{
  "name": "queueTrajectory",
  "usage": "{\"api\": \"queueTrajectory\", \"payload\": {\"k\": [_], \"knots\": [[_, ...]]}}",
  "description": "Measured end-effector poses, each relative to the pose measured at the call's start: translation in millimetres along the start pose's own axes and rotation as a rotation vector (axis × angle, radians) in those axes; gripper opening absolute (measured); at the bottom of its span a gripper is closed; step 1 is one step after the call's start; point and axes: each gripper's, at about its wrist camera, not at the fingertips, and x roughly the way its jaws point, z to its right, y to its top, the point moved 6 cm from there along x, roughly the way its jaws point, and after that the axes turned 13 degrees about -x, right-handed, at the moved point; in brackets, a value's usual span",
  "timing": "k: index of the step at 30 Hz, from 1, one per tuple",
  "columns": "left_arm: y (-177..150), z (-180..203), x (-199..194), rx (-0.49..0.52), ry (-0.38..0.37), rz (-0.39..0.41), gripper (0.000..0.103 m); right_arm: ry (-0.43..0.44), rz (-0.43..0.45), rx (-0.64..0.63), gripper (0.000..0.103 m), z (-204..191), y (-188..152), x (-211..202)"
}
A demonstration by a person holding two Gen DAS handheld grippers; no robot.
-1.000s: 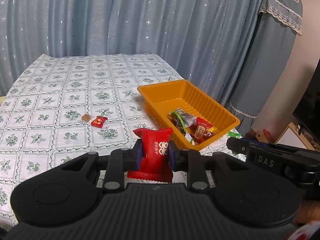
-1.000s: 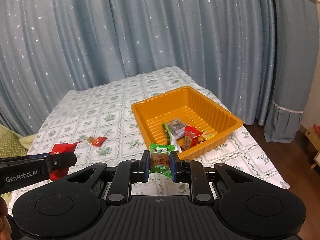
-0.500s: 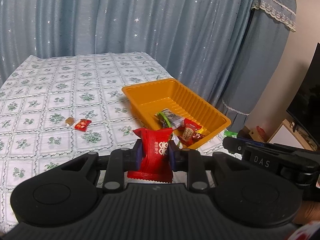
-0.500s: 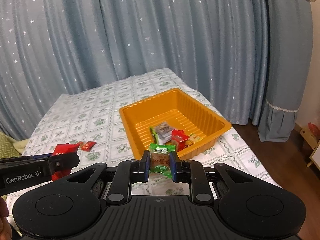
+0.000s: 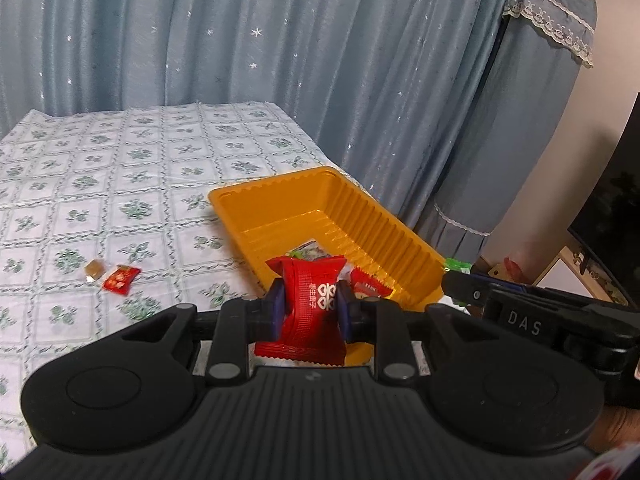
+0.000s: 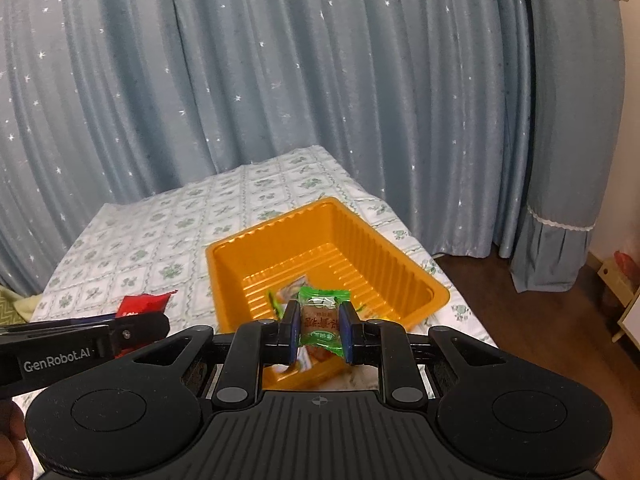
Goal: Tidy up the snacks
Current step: 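Carry the green candy and red packet toward the orange tray, then open both tools to drop the snacks into the orange tray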
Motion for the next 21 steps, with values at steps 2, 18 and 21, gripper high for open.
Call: {"api": "queueTrajectory", "payload": {"k": [2, 18, 21], "knots": [[3.8, 1.8, 9.8, -0.003, -0.006, -0.007, 0.023, 0.0, -0.006, 0.0, 0.021, 4.8, 3.7, 7.4], [10.9, 11.5, 87.8, -0.014, -0.04, -0.072, 0.028, -0.023, -0.043, 0.015, 0.021, 39.1, 13.6, 54.4], [11.9, 5.8, 89.0, -0.013, -0.023, -0.056, 0.028, -0.024, -0.044, 0.026, 0.021, 42.4, 13.4, 58.2]]}}
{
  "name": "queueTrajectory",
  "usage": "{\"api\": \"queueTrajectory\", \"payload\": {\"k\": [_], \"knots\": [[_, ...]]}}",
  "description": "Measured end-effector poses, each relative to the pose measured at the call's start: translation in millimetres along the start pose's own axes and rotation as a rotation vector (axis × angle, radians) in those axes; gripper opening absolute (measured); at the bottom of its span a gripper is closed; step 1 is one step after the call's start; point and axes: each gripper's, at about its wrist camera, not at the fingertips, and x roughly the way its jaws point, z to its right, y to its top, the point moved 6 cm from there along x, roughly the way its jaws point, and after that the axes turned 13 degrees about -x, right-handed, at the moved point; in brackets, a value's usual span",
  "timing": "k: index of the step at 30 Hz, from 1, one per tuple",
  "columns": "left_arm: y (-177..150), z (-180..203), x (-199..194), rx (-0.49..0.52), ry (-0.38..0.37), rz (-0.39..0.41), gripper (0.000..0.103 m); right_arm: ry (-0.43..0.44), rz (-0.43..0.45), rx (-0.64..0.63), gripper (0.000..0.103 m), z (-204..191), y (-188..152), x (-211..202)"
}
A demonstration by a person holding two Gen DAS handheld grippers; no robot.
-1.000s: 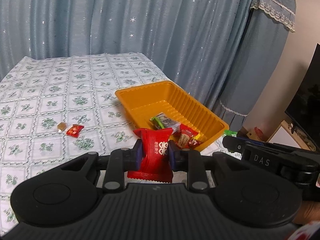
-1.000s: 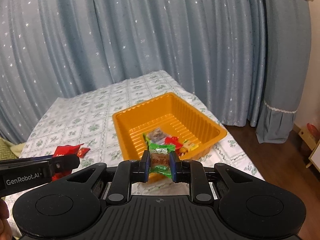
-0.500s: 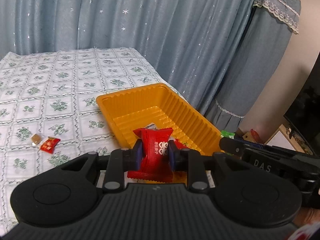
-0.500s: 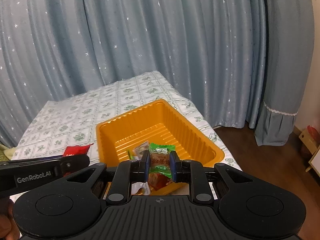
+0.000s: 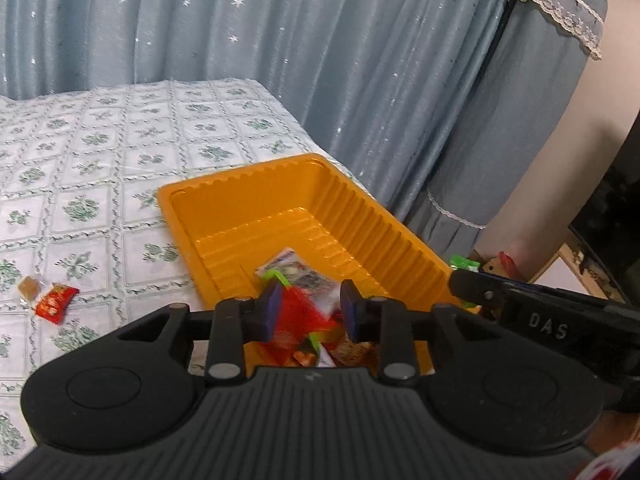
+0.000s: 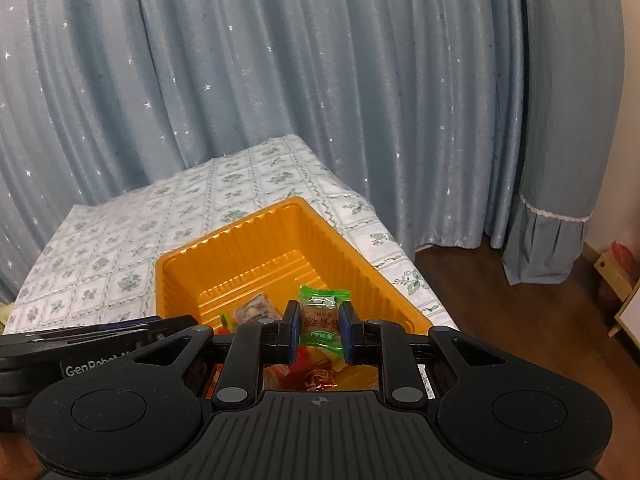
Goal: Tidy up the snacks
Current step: 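Open both tools to drop the snacks into the orange tray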
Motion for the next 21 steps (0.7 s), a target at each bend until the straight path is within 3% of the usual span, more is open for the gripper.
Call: {"api": "queueTrajectory", "payload": {"k": [10, 19, 20, 21], "knots": [[6.0, -40.5, -22.1, -0.091, 0.058, 0.057, 0.035, 0.027, 0.0, 0.016, 0.021, -1.1, 7.8, 15.6], [1.7, -66.3, -34.1, -0.13, 0.09, 0.061, 0.036, 0.126, 0.005, 0.027, 0.022, -17.6, 19.9, 36.7], [0.9, -68.6, -35.7, -0.133, 0.093, 0.062, 0.037, 0.124, 0.011, 0.034, 0.034, -18.0, 21.2, 36.8], [0.3, -71.0, -38.2, -0.138, 0.098, 0.067, 0.038, 0.113, 0.02, 0.039, 0.064, -17.7, 22.6, 35.3]]}}
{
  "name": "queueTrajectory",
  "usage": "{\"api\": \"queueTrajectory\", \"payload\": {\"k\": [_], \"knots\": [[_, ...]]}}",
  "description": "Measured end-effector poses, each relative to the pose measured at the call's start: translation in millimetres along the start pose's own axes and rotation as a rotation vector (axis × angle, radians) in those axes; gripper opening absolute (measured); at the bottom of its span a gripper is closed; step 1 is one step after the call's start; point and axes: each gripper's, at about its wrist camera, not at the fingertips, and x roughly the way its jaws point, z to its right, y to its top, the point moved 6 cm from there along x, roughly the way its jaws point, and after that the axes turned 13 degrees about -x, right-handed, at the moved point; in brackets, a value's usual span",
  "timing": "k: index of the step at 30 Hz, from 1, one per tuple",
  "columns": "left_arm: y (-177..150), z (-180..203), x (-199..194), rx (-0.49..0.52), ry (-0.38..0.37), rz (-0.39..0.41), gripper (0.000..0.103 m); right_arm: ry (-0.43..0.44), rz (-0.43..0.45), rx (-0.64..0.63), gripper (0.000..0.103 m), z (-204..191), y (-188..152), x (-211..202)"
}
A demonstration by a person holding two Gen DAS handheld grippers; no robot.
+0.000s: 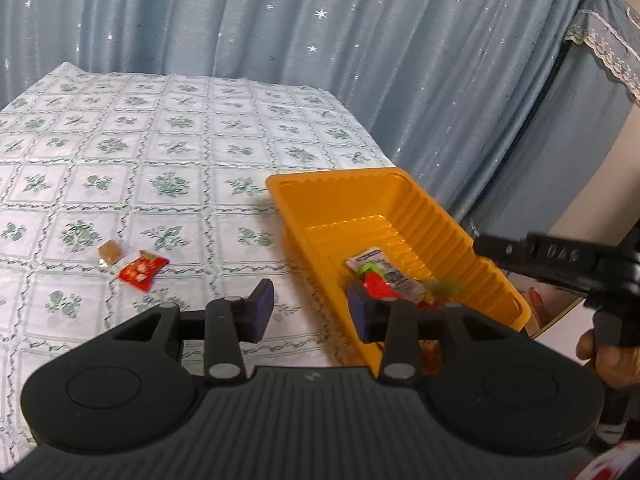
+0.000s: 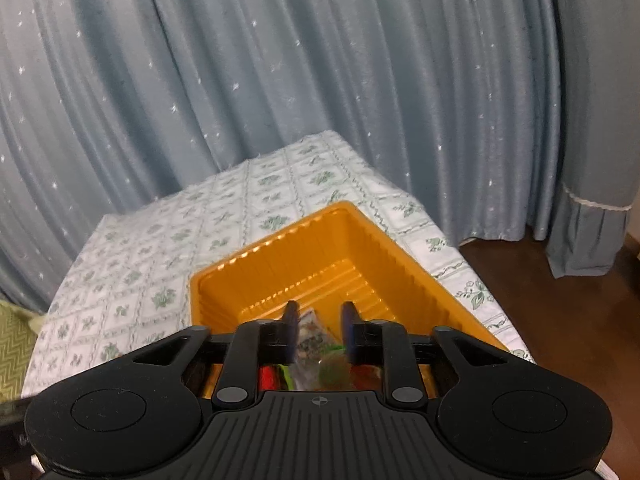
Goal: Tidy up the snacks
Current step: 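Open both tools to drop the snacks into the orange tray, then withdraw both open tools from the tray toward the remaining small snacks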
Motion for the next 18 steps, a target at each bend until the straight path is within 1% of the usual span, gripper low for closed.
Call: {"api": "queueTrajectory", "payload": {"k": [1, 2, 6, 10, 14, 16, 18], "knots": [[-0.7, -1.8, -2.2, -0.003, 0.004, 0.004, 0.039, -0.005, 0.013, 0.008, 0.074, 0.6, 1.3, -2.7], [-1.0, -4.0, -5.1, -0.003, 0.008, 0.008, 0.04, -0.004, 0.03, 0.022, 0.076, 1.6, 2.2, -6.2], [-3.9, -13.1, -20.9, -0.016, 0.025, 0.027, 0.046, -0.007, 0.038, 0.031, 0.076, 0.9, 1.2, -23.1], [-8.1, -19.7, -38.8, -0.021, 0.033, 0.037, 0.047, -0.014, 0.046, 0.038, 0.076, -6.9, -3.5, -43.6], [-13.2, -26.8, -62.8, -0.026, 0.04, 0.055, 0.051, -0.02, 0.04, 0.031, 0.076, -21.8, -12.1, -65.2], [-15.3, -30.7, -74.9, -0.024, 0.049, 0.068, 0.054, -0.016, 0.036, 0.021, 0.076, -32.4, -16.4, -74.0], [-16.7, -36.7, -87.1, -0.024, 0.064, 0.079, 0.061, -0.002, 0.034, 0.008, 0.076, -45.0, -21.7, -81.8]]}}
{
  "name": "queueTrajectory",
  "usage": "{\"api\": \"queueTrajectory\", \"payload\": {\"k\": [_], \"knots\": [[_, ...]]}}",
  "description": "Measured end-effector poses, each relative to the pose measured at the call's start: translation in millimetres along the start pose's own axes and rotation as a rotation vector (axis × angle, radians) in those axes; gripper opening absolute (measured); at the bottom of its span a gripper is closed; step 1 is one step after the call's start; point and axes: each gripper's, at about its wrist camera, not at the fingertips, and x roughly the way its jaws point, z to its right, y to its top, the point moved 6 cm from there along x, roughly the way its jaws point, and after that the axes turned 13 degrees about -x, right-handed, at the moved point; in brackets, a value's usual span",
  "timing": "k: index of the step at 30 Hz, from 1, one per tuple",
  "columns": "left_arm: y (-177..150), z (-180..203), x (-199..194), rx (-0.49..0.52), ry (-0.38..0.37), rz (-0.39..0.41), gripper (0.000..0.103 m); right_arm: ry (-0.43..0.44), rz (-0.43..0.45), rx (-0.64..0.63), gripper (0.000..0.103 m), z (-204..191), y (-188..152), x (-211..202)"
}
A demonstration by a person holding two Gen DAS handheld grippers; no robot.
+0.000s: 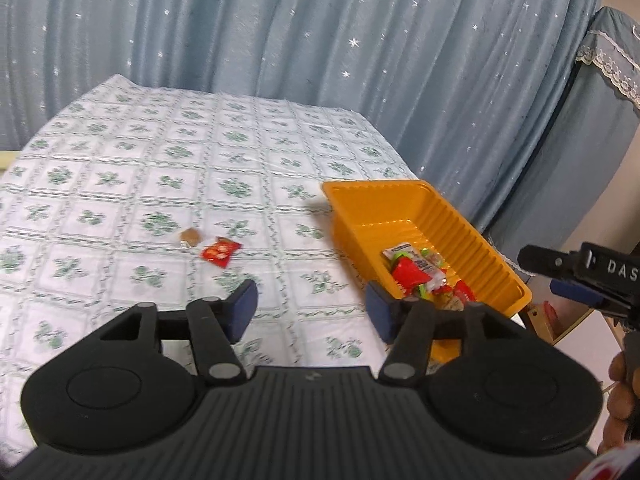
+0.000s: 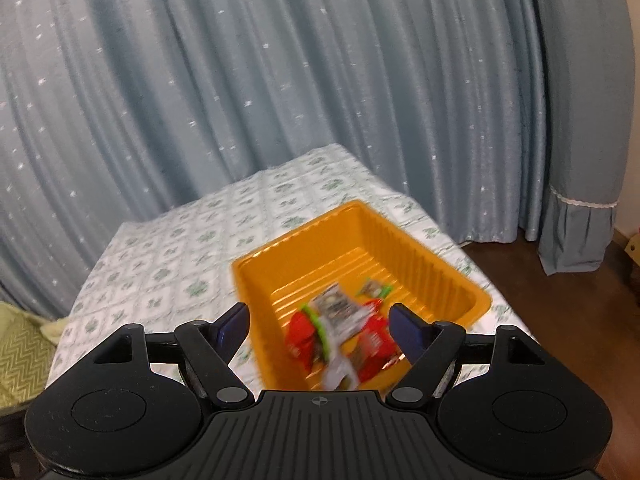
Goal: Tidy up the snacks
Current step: 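Withdraw both open tools from the tray toward the remaining small snacks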
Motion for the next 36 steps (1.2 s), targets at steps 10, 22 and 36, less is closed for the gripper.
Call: {"api": "queueTrajectory", "payload": {"k": [10, 22, 36], "knots": [[-0.6, -48.1, -45.2, -0.01, 0.094, 0.041, 0.075, 0.081, -0.023, -0.042, 0.076, -63.0, -27.6, -19.0], [10.0, -91.7, -68.9, -0.044, 0.172, 0.069, 0.081, 0.133, -0.034, -0.104, 0.076, -112.5, -38.5, -21.1], [29.7, -128.8, -58.6, -0.037, 0.239, 0.081, 0.09, 0.163, -0.062, -0.144, 0.076, -148.2, -38.0, 11.6]]}}
